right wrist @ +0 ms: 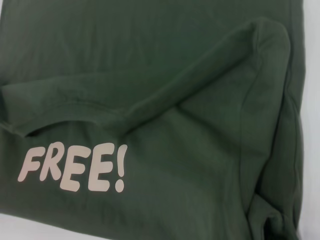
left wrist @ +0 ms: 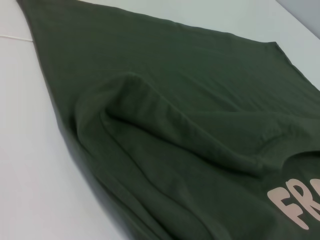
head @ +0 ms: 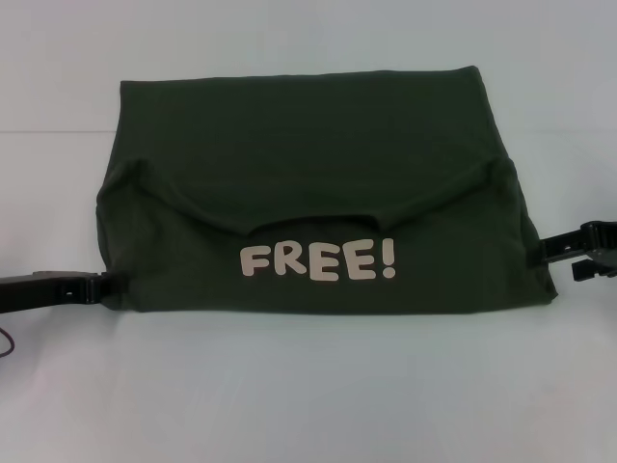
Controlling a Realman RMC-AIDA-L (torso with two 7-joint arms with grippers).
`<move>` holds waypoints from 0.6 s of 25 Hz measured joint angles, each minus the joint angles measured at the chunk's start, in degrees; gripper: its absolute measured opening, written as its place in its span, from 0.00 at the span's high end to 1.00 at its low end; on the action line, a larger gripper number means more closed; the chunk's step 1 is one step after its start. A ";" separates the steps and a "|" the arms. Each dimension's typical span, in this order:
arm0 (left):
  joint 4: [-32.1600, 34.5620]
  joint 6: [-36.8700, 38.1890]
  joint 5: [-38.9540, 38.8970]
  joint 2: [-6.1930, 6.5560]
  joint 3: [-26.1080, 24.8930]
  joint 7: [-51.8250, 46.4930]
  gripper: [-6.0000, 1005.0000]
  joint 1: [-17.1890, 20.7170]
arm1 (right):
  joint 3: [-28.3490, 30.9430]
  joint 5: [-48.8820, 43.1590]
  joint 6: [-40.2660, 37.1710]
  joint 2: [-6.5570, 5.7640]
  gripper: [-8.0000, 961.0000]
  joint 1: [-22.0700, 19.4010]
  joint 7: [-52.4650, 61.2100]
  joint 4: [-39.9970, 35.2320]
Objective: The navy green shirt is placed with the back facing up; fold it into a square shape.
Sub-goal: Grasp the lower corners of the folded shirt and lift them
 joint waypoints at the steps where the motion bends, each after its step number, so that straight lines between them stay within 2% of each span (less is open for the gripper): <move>1: 0.01 0.00 0.00 -0.05 0.01 0.01 0.94 -0.01 | -0.20 -0.01 0.57 0.25 0.06 0.04 -0.12 0.27; 6: 0.03 0.01 0.00 -0.03 -0.01 0.02 0.94 -0.03 | -2.30 -0.04 3.18 1.55 0.06 0.22 -0.37 0.85; 15: 0.12 0.04 0.00 -0.04 -0.03 0.02 0.94 -0.05 | -3.50 -0.08 5.68 2.36 0.06 0.15 -0.66 0.93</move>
